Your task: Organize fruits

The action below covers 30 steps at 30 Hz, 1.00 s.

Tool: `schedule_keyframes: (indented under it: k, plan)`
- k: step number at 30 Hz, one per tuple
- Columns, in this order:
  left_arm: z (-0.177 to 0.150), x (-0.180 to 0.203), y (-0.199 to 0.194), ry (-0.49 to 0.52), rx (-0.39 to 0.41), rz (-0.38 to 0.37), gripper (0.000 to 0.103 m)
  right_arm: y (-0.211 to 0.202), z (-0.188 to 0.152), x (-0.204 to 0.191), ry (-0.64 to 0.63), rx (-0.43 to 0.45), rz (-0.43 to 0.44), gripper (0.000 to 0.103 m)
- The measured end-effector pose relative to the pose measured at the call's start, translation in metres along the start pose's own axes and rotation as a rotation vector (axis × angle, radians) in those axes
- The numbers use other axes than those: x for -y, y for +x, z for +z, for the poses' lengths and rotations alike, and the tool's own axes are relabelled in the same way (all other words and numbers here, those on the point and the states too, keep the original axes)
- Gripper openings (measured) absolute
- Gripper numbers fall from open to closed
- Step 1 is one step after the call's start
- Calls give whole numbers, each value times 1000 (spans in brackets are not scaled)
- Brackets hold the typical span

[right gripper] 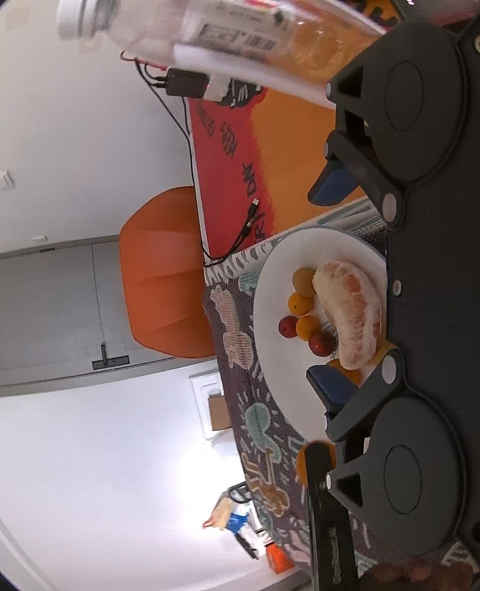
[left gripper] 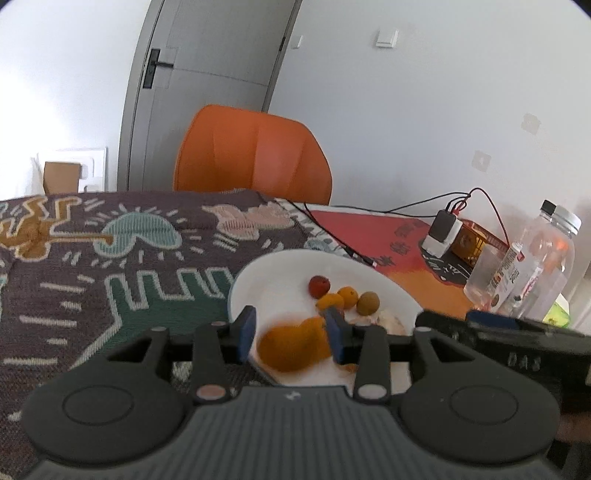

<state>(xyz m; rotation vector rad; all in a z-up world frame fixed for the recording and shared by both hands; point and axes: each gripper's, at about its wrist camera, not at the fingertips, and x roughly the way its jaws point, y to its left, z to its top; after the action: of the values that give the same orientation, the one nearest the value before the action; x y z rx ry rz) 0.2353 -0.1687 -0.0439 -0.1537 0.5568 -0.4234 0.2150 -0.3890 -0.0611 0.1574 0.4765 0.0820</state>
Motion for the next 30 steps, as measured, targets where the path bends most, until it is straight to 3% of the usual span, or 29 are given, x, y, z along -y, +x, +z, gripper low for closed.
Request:
schedule_keyframes:
  k: [4, 13, 20, 30]
  plan:
    - [3, -1, -6, 12, 8, 13, 45, -2, -5, -3, -2, -9, 9, 95]
    - [1, -16, -34, 43, 33, 96, 70, -1, -16, -17, 30, -40, 59, 95]
    - [-4, -30, -66, 56, 103, 195, 88, -10, -21, -34, 29, -47, 94, 99]
    - [-15, -57, -119, 29, 153, 294, 99, -24, -25, -62, 33, -62, 147, 103]
